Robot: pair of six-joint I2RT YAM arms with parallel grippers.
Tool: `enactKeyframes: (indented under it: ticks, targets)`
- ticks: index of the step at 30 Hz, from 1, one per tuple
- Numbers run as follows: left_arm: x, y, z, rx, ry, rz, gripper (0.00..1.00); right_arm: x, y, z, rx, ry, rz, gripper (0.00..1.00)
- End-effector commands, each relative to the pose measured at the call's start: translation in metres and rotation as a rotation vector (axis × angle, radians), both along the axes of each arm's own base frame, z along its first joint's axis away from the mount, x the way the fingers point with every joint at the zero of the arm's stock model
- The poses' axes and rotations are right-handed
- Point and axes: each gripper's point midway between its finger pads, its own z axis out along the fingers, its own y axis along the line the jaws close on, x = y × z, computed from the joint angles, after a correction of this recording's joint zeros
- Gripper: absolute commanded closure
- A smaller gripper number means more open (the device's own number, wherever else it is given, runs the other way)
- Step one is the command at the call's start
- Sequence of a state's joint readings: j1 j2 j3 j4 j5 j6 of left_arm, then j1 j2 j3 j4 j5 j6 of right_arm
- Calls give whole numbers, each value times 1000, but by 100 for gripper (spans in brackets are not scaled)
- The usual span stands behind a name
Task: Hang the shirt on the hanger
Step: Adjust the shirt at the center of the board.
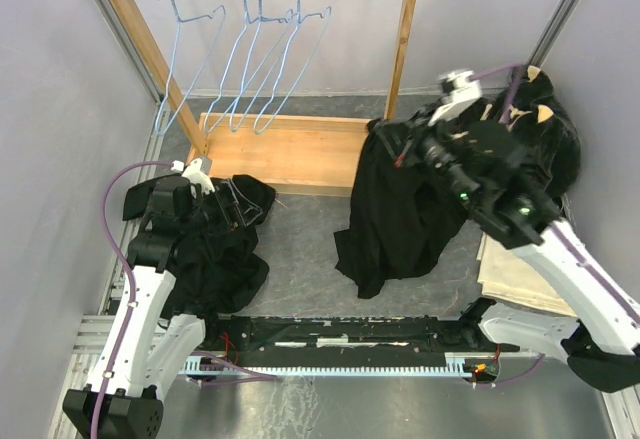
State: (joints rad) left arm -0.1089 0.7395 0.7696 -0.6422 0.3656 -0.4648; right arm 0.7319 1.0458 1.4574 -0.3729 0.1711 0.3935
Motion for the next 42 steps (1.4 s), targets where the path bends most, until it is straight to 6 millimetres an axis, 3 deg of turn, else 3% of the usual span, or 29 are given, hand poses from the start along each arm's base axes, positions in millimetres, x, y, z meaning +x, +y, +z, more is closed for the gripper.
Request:
enactKeyframes:
  ticks: [1, 3, 6, 9, 12, 14, 18, 22, 24, 27, 33, 42]
  targets:
    - [6, 0, 19, 1, -59, 2, 22, -4, 57, -36, 149, 63, 178, 100]
    - [7, 1, 19, -1, -58, 11, 22, -4, 76, -66, 169, 107, 171, 99]
    - [7, 1, 19, -6, -54, 15, 22, -14, 111, -110, 159, 181, 206, 82]
    - [6, 0, 19, -8, -50, 13, 21, -27, 148, -154, 95, 255, 316, 53]
    - [6, 0, 17, -6, -43, 10, 21, -56, 175, -187, -92, 310, 553, 15]
    - [6, 0, 16, -9, -39, 12, 21, -74, 175, -199, -216, 335, 669, 8]
    - [8, -2, 12, -25, -29, 16, 19, -78, 138, -206, -389, 302, 621, 4]
    - [10, 0, 5, -31, -3, 40, 16, -51, 79, -208, -586, 255, 368, 1]
    - [11, 1, 1, -32, 14, 55, 15, -44, 53, -218, -703, 287, 274, 1]
    - [12, 0, -6, -40, 42, 63, 14, -45, 32, -241, -864, 373, 262, 1]
    - [11, -7, -15, -86, 76, 49, 15, -43, 42, -264, -953, 415, 325, 2]
    - [7, -10, -15, -91, 77, 31, 17, 11, 67, -298, -978, 486, 415, 6]
